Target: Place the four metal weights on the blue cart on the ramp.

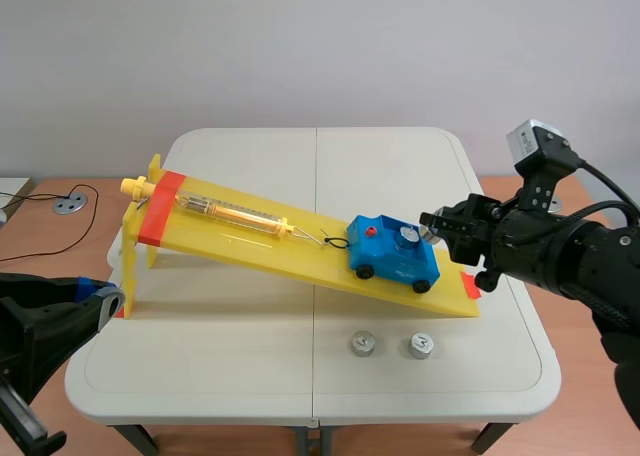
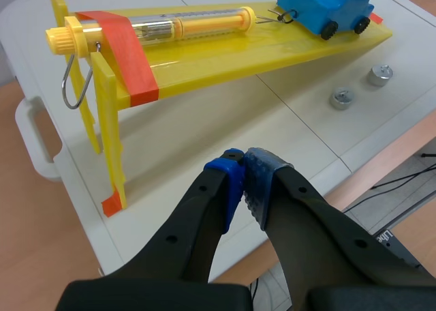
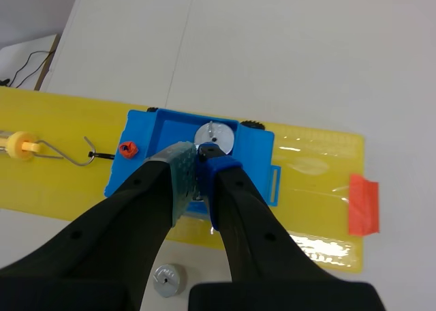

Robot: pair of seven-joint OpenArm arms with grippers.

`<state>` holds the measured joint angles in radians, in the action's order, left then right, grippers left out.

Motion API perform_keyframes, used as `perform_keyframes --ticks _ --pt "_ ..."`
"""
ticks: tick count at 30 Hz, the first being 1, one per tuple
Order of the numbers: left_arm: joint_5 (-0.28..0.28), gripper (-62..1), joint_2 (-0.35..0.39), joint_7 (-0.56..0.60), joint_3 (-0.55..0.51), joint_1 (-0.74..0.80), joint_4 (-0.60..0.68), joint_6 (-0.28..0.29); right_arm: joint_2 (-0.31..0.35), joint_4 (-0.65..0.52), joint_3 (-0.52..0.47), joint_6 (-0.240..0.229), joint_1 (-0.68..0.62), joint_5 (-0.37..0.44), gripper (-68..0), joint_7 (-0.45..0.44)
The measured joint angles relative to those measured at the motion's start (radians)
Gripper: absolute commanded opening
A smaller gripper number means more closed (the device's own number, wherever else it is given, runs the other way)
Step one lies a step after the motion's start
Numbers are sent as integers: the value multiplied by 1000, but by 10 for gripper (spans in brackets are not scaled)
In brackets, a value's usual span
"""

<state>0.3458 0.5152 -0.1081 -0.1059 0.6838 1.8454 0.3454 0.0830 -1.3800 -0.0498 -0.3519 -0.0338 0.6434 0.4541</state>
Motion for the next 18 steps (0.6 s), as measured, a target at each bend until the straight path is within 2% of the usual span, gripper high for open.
perform_keyframes --ticks 18 --pt "0 -573 0 0 0 0 0 0 -42 101 15 -7 35 -7 -669 0"
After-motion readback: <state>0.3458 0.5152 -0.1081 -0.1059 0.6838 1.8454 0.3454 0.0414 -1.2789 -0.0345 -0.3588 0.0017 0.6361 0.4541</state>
